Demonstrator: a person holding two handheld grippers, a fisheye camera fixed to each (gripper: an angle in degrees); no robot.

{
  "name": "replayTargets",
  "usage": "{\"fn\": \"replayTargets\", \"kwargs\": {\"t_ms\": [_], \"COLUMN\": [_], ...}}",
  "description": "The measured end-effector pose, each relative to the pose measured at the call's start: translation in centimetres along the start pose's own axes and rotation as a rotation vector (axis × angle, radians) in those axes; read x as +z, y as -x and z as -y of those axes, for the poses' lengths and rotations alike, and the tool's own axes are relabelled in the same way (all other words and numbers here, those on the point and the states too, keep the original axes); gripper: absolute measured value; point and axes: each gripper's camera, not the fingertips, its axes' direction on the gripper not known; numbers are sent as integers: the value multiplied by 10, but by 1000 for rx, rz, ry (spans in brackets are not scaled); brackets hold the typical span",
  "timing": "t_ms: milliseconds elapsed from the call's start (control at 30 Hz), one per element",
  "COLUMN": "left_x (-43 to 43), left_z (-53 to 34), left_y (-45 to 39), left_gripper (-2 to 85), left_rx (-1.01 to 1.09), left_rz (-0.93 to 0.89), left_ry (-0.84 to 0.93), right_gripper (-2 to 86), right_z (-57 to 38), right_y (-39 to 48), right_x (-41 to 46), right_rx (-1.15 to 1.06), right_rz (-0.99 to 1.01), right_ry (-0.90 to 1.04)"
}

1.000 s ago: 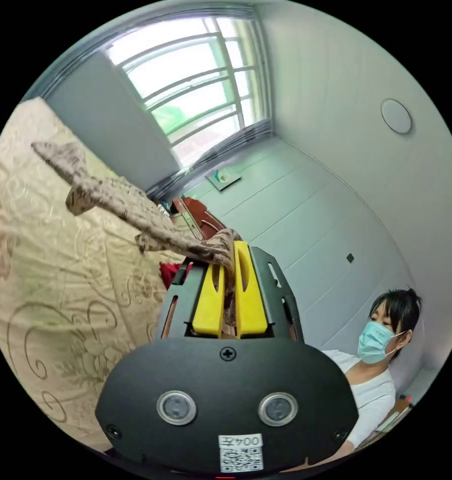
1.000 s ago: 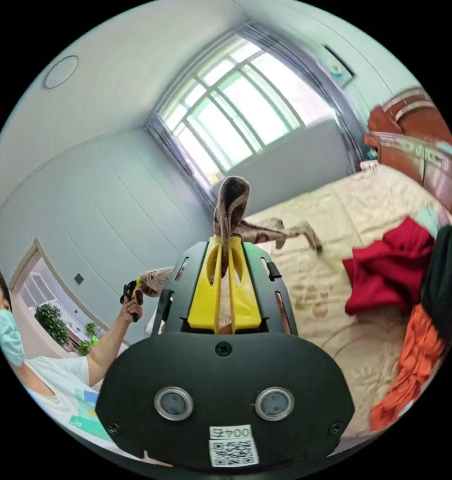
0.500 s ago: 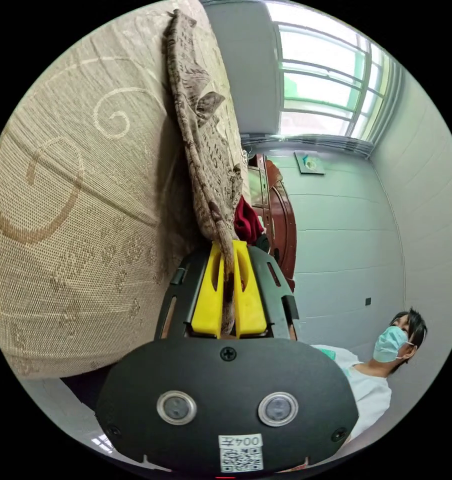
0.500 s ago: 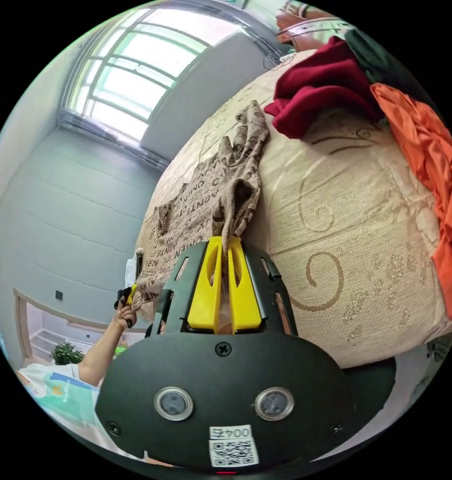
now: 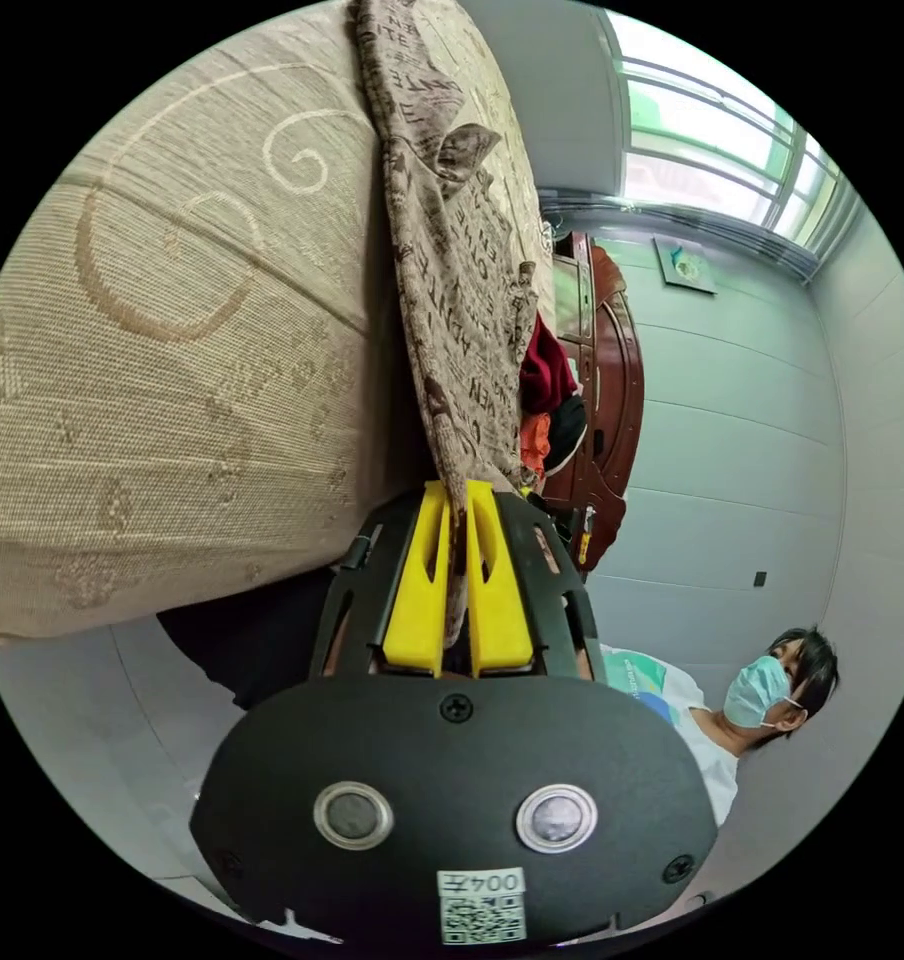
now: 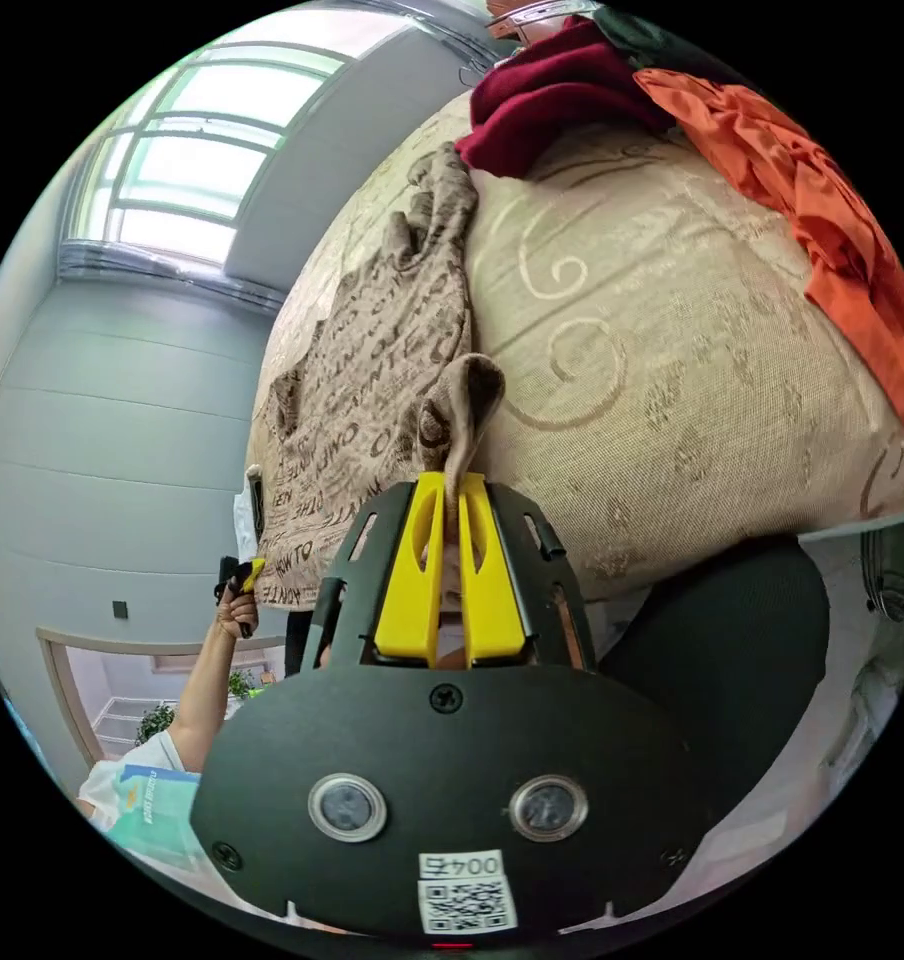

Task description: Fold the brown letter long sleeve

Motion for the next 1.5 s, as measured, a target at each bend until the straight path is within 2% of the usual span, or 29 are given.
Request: {"fn": "replayTargets", "kwargs": {"t_ms": [100, 200, 300, 433, 500, 567, 633, 733, 800, 867, 933, 967, 1033, 1100, 1167, 1200, 1300, 1367, 1433, 1500], "left_x": [-11, -27, -19, 25, 67, 101, 135, 186, 223, 230, 229, 230, 232, 236, 241, 245, 252, 254, 249, 231], "left_z": [-15, -37, -51, -54, -51, -47, -44, -38, -35, -38, -40, -41, -43, -47, -51, -53, -59, -63, -61, -54], "left_y": [12, 6, -21, -53, -63, -67, -70, -76, -72, -68, -62, -58, -54, -53, -57, -59, -66, -66, -60, -45], "left_gripper": [23, 13, 6, 3, 3, 2, 2, 3, 3, 5, 6, 6, 7, 7, 7, 7, 6, 5, 5, 3], "left_rx": [-28, 32, 144, 286, 328, 326, 328, 352, 359, 358, 333, 333, 330, 348, 387, 410, 495, 531, 529, 467], "left_rz": [5, -36, 34, 44, 102, 161, 228, 445, 579, 608, 571, 557, 549, 570, 614, 642, 711, 717, 665, 510], "left_ry": [-65, -202, -248, -250, -250, -263, -264, -211, -114, -139, -150, -152, -160, -181, -195, -203, -222, -255, -273, -274], "right_gripper": [77, 98, 100, 107, 104, 20, 9, 1, 0, 2, 13, 11, 4, 1, 5, 5, 4, 0, -4, -5], "right_z": [-20, -29, -23, 1, 10, 12, 3, -24, -36, -57, -78, -96, -120, -122, -124, -131, -141, -160, -172, -175], "right_y": [-11, -3, 13, 32, 26, 35, 42, 27, 7, 12, 46, 76, 117, 135, 126, 131, 146, 156, 164, 177], "right_x": [1, -22, -35, -4, 19, 6, -20, -30, -8, -17, -35, -44, -35, 5, 65, 62, 66, 74, 75, 61], "right_rx": [17, -79, -230, -419, -385, -348, -261, -90, -16, 2, -73, -163, -327, -414, -456, -488, -532, -647, -727, -678], "right_rz": [-47, -150, -267, -234, -238, -193, -108, -190, -188, -197, -314, -383, -456, -547, -643, -640, -681, -772, -843, -900], "right_ry": [29, -14, -39, 112, 204, 191, 124, 65, 146, 67, -78, -198, -302, -191, 25, -31, 38, 36, 58, 49]}}
